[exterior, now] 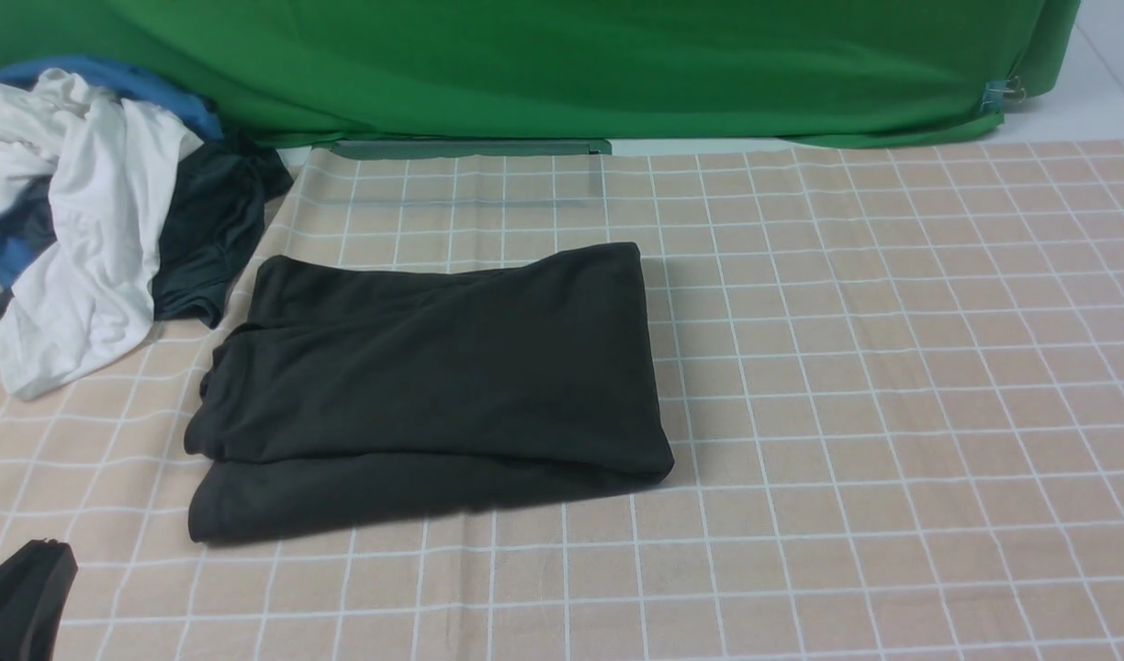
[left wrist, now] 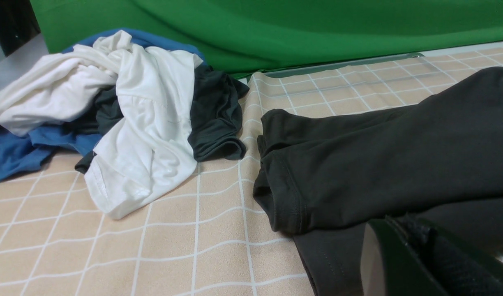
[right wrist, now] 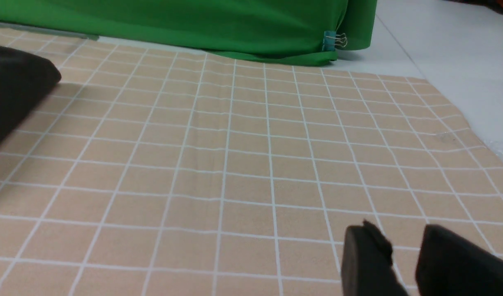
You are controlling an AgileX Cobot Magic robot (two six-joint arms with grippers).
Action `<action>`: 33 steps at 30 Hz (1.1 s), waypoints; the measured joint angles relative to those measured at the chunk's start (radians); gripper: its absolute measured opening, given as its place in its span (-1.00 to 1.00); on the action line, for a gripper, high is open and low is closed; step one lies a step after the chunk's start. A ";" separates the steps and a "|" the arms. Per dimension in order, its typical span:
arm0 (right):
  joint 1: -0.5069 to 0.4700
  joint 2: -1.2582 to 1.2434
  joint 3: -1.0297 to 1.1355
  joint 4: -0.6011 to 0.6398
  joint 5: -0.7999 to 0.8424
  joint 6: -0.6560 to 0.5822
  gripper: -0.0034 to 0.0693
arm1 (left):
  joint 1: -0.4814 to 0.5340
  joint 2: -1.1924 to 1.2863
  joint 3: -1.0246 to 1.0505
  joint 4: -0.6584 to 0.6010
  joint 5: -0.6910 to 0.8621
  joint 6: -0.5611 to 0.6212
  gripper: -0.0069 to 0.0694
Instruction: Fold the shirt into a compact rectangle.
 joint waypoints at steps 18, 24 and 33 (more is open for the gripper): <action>0.000 0.000 0.000 0.001 0.001 0.016 -0.25 | 0.000 0.000 0.000 0.000 0.000 0.023 -0.76; 0.000 0.000 0.000 0.001 0.001 0.016 -0.25 | 0.000 0.000 0.000 0.000 0.000 0.024 -0.76; 0.000 0.000 0.000 0.002 0.001 0.016 -0.25 | 0.000 0.000 0.000 0.000 0.000 0.026 -0.76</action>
